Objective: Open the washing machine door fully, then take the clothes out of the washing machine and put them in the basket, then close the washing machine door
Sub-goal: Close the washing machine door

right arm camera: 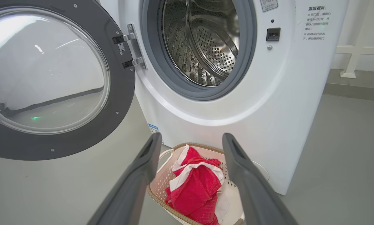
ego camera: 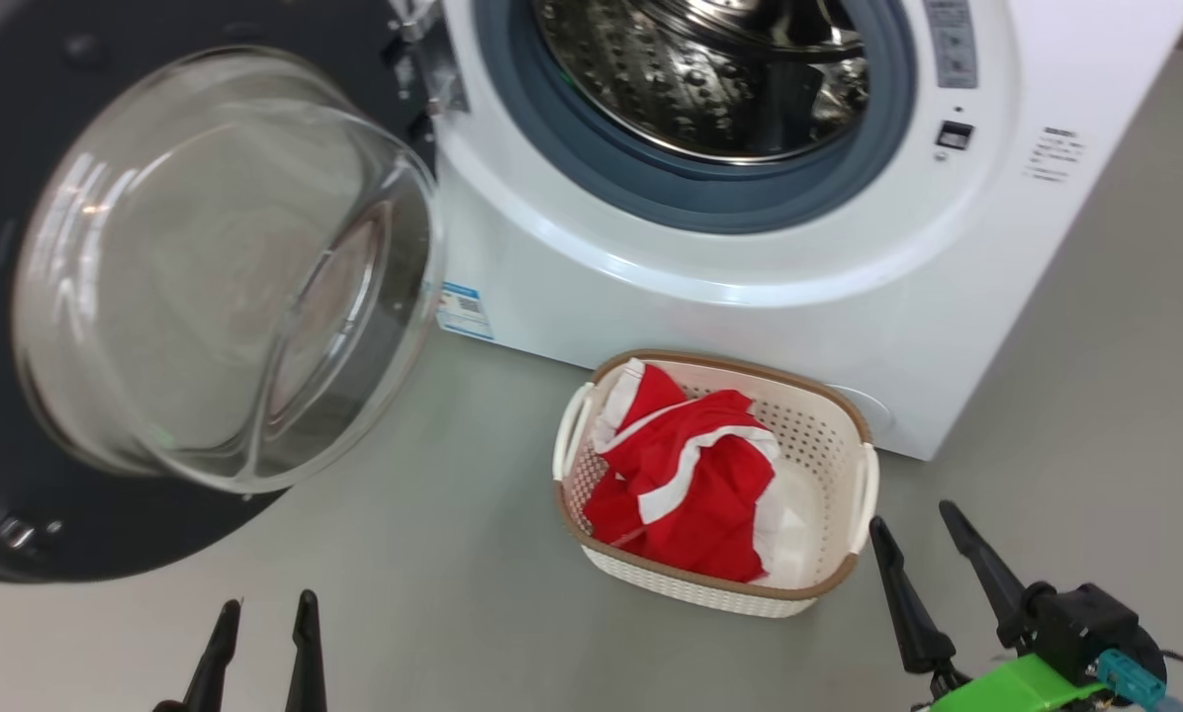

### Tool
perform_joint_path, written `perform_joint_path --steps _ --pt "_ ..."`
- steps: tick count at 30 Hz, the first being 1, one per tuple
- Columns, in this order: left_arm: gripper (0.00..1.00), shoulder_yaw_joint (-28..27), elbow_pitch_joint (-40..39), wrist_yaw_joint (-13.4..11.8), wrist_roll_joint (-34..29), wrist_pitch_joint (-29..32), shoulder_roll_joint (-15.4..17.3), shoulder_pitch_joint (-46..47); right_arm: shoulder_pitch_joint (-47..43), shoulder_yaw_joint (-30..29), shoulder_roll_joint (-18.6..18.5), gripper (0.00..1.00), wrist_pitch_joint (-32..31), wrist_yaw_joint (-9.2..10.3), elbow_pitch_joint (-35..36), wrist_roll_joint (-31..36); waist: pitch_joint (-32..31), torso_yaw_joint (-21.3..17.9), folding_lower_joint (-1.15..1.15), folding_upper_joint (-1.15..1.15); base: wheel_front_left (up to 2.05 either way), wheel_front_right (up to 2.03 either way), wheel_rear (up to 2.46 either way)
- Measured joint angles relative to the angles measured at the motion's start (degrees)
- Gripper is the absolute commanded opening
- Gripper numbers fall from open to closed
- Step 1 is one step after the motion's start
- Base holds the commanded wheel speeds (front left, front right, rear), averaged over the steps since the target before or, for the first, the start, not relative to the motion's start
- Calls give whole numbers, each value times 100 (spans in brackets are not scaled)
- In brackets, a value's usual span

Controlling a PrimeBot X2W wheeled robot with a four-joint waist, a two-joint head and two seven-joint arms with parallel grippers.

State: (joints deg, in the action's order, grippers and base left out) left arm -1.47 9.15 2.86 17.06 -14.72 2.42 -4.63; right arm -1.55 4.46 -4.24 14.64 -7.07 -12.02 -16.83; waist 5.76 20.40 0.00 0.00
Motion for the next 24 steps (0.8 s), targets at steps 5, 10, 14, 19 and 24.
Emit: perform_joint_path --steps 5,10,14,19,24 --pt "100 9 -4 -82 140 0 1 -23 -90 38 0 100 0 0 -37 -18 -64 256 0 0 0 0 0" --pt "100 32 -36 -135 231 0 1 -148 -90 75 0 100 0 0 -44 -25 -110 464 0 0 0 0 0" --pt "100 42 -80 -165 271 0 2 -179 -90 158 0 100 0 0 -54 -25 -138 590 0 0 0 0 0" --pt "100 5 -96 -183 312 0 2 -245 -90 182 0 100 0 0 -68 -32 -165 705 0 0 0 0 0" --pt "100 -13 -146 -191 390 0 2 -263 -90 238 -1 100 0 0 -88 -41 -211 741 0 0 0 0 0"
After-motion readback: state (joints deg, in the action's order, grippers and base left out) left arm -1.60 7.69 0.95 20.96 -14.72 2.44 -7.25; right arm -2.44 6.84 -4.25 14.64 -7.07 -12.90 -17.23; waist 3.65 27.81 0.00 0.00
